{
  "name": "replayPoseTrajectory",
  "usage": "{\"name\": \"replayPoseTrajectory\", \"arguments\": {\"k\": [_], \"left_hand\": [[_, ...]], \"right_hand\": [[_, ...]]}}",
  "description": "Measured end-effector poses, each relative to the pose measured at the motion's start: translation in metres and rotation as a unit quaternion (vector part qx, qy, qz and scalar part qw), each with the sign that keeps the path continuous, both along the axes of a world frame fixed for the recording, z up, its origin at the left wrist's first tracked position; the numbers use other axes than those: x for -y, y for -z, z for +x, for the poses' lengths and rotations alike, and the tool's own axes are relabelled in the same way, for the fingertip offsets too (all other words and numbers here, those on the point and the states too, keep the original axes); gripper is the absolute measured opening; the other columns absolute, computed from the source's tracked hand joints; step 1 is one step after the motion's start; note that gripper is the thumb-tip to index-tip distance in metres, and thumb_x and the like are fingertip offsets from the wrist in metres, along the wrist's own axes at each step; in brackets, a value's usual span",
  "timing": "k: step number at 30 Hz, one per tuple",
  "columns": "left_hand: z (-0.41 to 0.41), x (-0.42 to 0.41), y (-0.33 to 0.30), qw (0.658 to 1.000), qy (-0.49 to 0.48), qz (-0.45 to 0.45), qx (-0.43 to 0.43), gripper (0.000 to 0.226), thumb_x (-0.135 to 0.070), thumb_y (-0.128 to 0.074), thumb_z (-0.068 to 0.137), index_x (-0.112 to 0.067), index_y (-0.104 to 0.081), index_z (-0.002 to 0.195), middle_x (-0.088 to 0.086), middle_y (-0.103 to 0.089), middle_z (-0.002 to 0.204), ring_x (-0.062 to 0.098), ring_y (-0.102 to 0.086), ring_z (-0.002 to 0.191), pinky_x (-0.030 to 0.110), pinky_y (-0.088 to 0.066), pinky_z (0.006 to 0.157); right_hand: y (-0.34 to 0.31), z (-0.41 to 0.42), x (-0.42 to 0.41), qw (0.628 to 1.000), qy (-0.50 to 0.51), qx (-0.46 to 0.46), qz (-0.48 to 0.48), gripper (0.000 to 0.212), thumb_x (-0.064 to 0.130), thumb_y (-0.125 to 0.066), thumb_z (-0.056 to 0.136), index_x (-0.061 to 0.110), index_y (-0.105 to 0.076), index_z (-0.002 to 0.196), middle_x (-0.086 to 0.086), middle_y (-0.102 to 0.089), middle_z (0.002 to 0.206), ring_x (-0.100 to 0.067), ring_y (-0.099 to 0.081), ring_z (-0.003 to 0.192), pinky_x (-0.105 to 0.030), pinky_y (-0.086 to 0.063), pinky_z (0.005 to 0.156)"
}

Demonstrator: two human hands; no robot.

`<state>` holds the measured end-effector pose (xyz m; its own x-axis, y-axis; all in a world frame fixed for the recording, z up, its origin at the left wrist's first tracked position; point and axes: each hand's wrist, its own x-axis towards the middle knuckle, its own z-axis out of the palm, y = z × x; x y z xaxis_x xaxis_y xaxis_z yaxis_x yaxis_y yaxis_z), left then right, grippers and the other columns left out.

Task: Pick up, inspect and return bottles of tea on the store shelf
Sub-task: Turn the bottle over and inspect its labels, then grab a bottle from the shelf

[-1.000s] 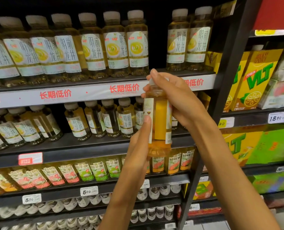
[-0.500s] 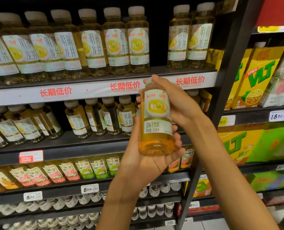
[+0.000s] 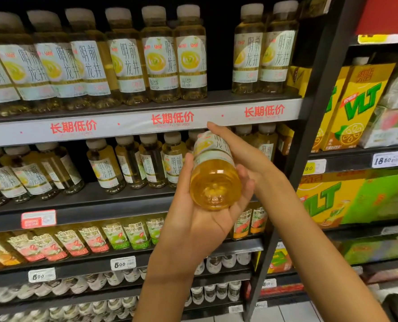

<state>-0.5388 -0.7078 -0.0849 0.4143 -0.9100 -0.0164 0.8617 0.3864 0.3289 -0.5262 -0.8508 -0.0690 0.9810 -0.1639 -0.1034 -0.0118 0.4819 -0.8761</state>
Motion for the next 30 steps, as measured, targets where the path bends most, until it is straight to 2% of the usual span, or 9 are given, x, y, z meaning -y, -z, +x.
{"name": "replayPoseTrajectory", "arguments": {"k": [5, 8, 11, 13, 18, 21, 24, 28, 30], "left_hand": [[-0.001, 0.0, 0.002, 1.0, -0.025, -0.004, -0.002, 0.061, -0.039, -0.069, 0.08, 0.001, -0.058, 0.125, 0.019, -0.063, 0.115, 0.031, -0.069, 0.08, 0.04, -0.059, 0.069], [0.003, 0.001, 0.006, 1.0, -0.001, -0.023, 0.012, 0.057, -0.038, -0.071, 0.08, 0.003, -0.062, 0.12, 0.019, -0.065, 0.109, 0.031, -0.069, 0.08, 0.041, -0.058, 0.07], [0.01, 0.003, 0.011, 0.995, 0.009, 0.005, 0.095, 0.051, -0.038, -0.07, 0.076, 0.005, -0.07, 0.105, 0.022, -0.069, 0.098, 0.03, -0.071, 0.082, 0.041, -0.058, 0.071], [0.018, 0.005, 0.01, 0.983, -0.031, 0.06, 0.173, 0.055, -0.035, -0.07, 0.074, 0.002, -0.065, 0.114, 0.023, -0.07, 0.101, 0.03, -0.071, 0.085, 0.04, -0.059, 0.072], [0.035, 0.013, -0.006, 0.842, -0.141, 0.177, 0.49, 0.048, -0.044, -0.069, 0.072, -0.029, -0.059, 0.117, -0.008, -0.071, 0.113, 0.008, -0.065, 0.108, 0.024, -0.054, 0.089], [0.047, 0.028, -0.022, 0.797, -0.196, 0.172, 0.544, 0.051, -0.044, -0.066, 0.071, -0.032, -0.057, 0.12, -0.011, -0.071, 0.113, 0.005, -0.065, 0.106, 0.025, -0.055, 0.089], [0.061, 0.045, -0.039, 0.767, -0.253, 0.16, 0.568, 0.05, -0.039, -0.067, 0.077, -0.026, -0.056, 0.125, -0.009, -0.07, 0.115, 0.004, -0.065, 0.106, 0.023, -0.055, 0.086], [0.077, 0.067, -0.063, 0.713, -0.289, 0.171, 0.616, 0.033, -0.032, -0.065, 0.087, -0.03, -0.055, 0.119, -0.017, -0.07, 0.1, -0.004, -0.067, 0.09, 0.013, -0.052, 0.063], [0.085, 0.079, -0.073, 0.661, -0.315, 0.194, 0.653, 0.036, -0.034, -0.066, 0.087, -0.025, -0.056, 0.12, -0.01, -0.068, 0.11, 0.002, -0.065, 0.097, 0.024, -0.055, 0.076]], "right_hand": [[0.006, 0.004, -0.001, 1.0, 0.018, -0.005, 0.011, 0.028, 0.036, -0.059, 0.092, 0.012, -0.064, 0.078, -0.004, -0.067, 0.06, -0.013, -0.066, 0.053, -0.021, -0.053, 0.049], [0.001, 0.004, 0.0, 1.0, 0.004, 0.015, 0.006, 0.024, 0.034, -0.062, 0.09, 0.011, -0.066, 0.084, -0.007, -0.066, 0.069, -0.016, -0.067, 0.063, -0.027, -0.055, 0.057], [-0.011, 0.002, 0.005, 0.995, 0.024, 0.091, -0.027, 0.019, 0.028, -0.063, 0.088, 0.011, -0.059, 0.096, -0.011, -0.066, 0.078, -0.024, -0.067, 0.077, -0.034, -0.058, 0.067], [-0.024, -0.001, 0.01, 0.982, 0.061, 0.158, -0.089, 0.02, 0.023, -0.063, 0.089, 0.012, -0.058, 0.105, -0.011, -0.068, 0.083, -0.026, -0.068, 0.082, -0.037, -0.058, 0.071], [-0.058, -0.007, 0.019, 0.926, 0.116, 0.255, -0.252, 0.033, 0.02, -0.065, 0.087, 0.023, -0.055, 0.118, -0.004, -0.069, 0.102, -0.026, -0.067, 0.103, -0.041, -0.055, 0.089], [-0.076, -0.005, 0.021, 0.897, 0.148, 0.262, -0.324, 0.034, 0.023, -0.062, 0.091, 0.022, -0.051, 0.124, -0.007, -0.067, 0.116, -0.02, -0.064, 0.111, -0.042, -0.05, 0.097], [-0.094, -0.002, 0.025, 0.885, 0.183, 0.238, -0.355, 0.037, 0.029, -0.058, 0.094, 0.013, -0.05, 0.126, -0.002, -0.069, 0.112, -0.014, -0.067, 0.104, -0.035, -0.055, 0.09], [-0.113, -0.001, 0.034, 0.859, 0.224, 0.263, -0.378, 0.022, 0.026, -0.055, 0.096, 0.017, -0.057, 0.115, 0.0, -0.069, 0.108, -0.011, -0.068, 0.099, -0.025, -0.057, 0.081], [-0.121, 0.001, 0.039, 0.842, 0.249, 0.279, -0.389, 0.023, 0.025, -0.055, 0.096, 0.015, -0.058, 0.116, 0.0, -0.068, 0.108, -0.011, -0.067, 0.1, -0.025, -0.056, 0.082]]}}
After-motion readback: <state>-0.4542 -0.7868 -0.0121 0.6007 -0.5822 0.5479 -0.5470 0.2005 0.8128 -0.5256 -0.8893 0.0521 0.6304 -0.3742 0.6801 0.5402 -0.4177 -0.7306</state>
